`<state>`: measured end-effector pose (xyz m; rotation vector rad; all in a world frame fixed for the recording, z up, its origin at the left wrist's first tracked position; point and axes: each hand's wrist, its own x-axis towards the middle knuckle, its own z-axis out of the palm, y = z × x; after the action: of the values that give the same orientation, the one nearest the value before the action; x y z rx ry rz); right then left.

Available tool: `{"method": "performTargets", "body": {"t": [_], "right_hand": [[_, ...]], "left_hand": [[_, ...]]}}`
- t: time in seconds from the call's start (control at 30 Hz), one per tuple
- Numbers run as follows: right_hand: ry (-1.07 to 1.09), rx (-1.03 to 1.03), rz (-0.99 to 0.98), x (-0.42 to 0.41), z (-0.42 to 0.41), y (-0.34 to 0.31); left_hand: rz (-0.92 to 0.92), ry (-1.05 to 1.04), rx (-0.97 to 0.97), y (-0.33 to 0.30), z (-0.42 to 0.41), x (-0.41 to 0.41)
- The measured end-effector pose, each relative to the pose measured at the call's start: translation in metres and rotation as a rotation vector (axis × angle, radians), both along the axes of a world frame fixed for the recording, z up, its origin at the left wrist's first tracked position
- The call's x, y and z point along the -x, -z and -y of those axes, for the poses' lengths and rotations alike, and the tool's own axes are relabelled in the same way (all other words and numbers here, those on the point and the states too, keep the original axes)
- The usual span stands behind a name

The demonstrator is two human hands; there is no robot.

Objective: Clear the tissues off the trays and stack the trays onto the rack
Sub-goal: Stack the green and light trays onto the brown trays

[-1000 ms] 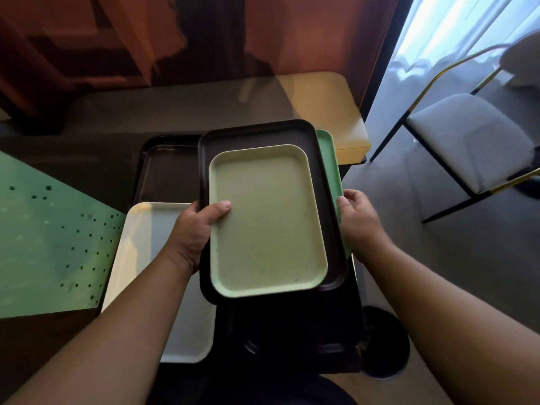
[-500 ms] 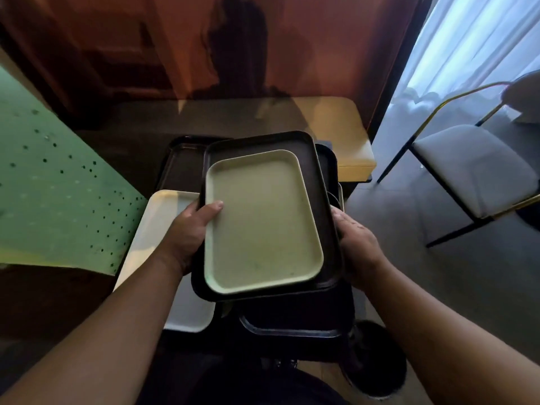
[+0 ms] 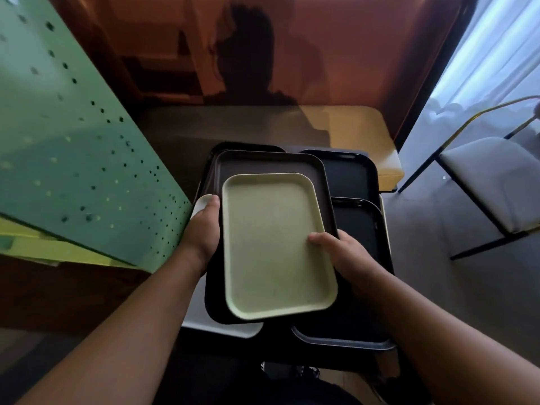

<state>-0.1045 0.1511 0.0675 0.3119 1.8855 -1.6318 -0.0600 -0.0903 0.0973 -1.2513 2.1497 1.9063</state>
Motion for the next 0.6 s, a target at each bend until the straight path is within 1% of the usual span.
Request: {"method": "performTargets", "body": {"t": [0.07,0.17,0.27,0.4,0.43,0.47,0.53,0.57,0.6], "right_hand": [[-0.007,0.066,0.036,-0.002,0.012,0.002],[0.022,0.089,0.050,-0.007,0.030,0.006],[0.078,0.111,0.034,-0.012,0.038,0.013],[0.132,0.132,0.032,-0.015,0.037,0.027],[0.150,0.129,0.032,-0.015,0.035,0.028],[0.169,0.121,0.026,-0.014,0.032,0.030],[0.202,0.103,0.032,-0.011,0.026,0.033],[0.213,0.105,0.042,-0.009,0.023,0.035],[0.225,0.112,0.051,-0.009,0.020,0.037]], "left_hand": [[0.020,0.002,0.020,0.004,0.017,-0.001],[0.042,0.036,0.047,0.015,0.040,-0.003],[0.015,0.060,0.061,0.020,0.050,-0.001],[-0.011,0.022,-0.079,0.026,0.057,-0.005],[0.019,0.032,-0.048,0.032,0.060,-0.007],[0.095,0.098,0.083,0.041,0.065,-0.010],[0.387,0.360,0.498,0.065,0.072,-0.018],[0.515,0.486,0.626,0.074,0.072,-0.022],[0.601,0.590,0.687,0.083,0.070,-0.025]]}}
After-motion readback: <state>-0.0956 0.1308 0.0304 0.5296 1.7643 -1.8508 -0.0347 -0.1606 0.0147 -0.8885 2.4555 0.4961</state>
